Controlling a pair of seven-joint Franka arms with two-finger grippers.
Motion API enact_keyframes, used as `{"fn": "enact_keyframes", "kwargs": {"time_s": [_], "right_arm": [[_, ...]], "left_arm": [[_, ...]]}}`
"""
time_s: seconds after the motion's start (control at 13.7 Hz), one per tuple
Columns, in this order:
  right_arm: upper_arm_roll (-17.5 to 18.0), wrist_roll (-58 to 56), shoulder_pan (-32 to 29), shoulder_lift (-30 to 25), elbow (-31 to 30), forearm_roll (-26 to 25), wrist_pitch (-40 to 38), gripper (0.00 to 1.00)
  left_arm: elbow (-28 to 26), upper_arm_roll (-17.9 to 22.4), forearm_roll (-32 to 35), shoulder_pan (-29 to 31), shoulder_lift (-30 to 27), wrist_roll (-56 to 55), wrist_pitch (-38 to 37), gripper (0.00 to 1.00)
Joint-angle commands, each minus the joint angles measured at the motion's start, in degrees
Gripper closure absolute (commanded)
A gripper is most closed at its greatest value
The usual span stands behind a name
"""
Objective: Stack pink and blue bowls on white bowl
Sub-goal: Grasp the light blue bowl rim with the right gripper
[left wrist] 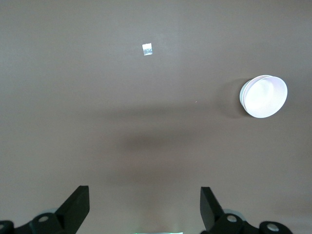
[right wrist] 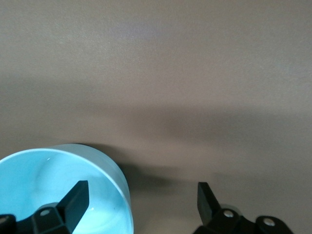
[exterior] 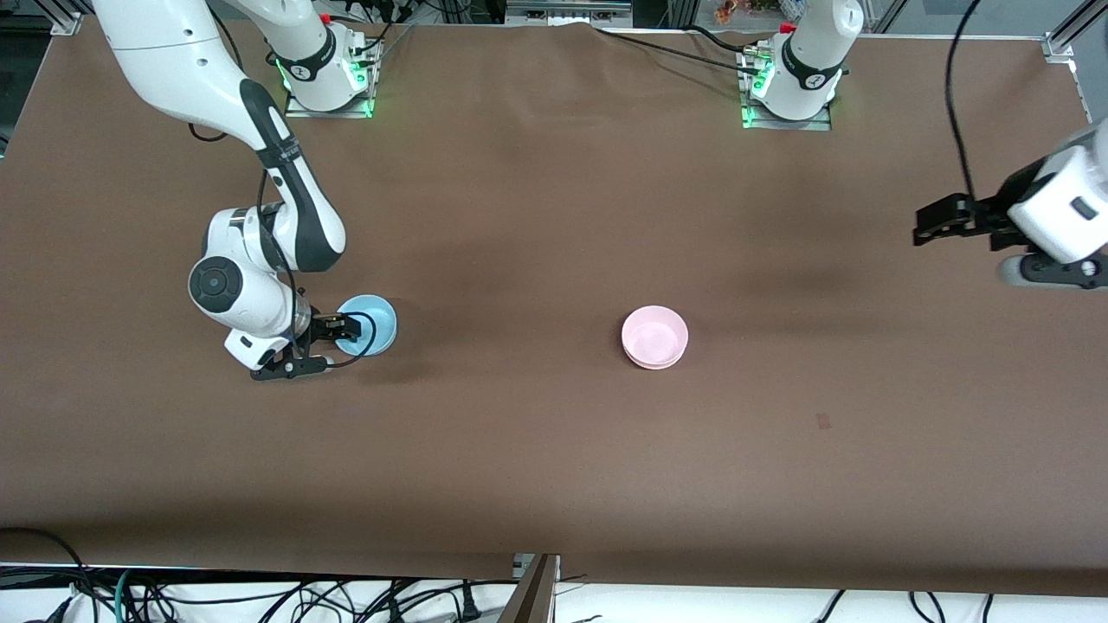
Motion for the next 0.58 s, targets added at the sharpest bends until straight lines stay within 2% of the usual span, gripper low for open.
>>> {"fn": "enact_keyframes", "kwargs": {"time_s": [0.0, 0.15, 0.22, 0.29, 0.36, 0.51], "right_arm": [[0.12, 3.06, 0.15, -0.62, -0.5, -0.6, 0.63, 0.15], [0.21, 4.02, 0.15, -0.8, -0.5, -0.6, 0.11, 0.35], [0.29, 5.42, 0.15, -1.06, -0.42, -0.6, -0.5, 0.44], [0.47, 6.48, 0.15, -1.41, -0.33, -0.69, -1.2, 0.47], [0.47, 6.75, 0.15, -1.59, -0.24, -0.6, -2.08, 0.48], [0.64, 6.93, 0.15, -1.94, -0.24, -0.6, -3.14, 0.7]], "left_arm": [[-1.81, -0.55, 0.86, -0.21, -0.14, 1.16, 0.16, 0.0], [-4.79, -0.11, 0.15, -0.47, -1.71, 1.16, 4.17, 0.0], [-9.77, -0.02, 0.24, -0.74, -4.51, 0.2, 11.43, 0.0], [-15.39, 0.07, 0.33, -1.17, -7.75, 0.1, 19.16, 0.0], [-19.19, 0.07, 0.33, -1.18, -10.31, -0.25, 21.93, 0.0], [-20.02, 0.07, 0.85, -1.09, -11.65, -0.51, 19.34, 0.0]]}}
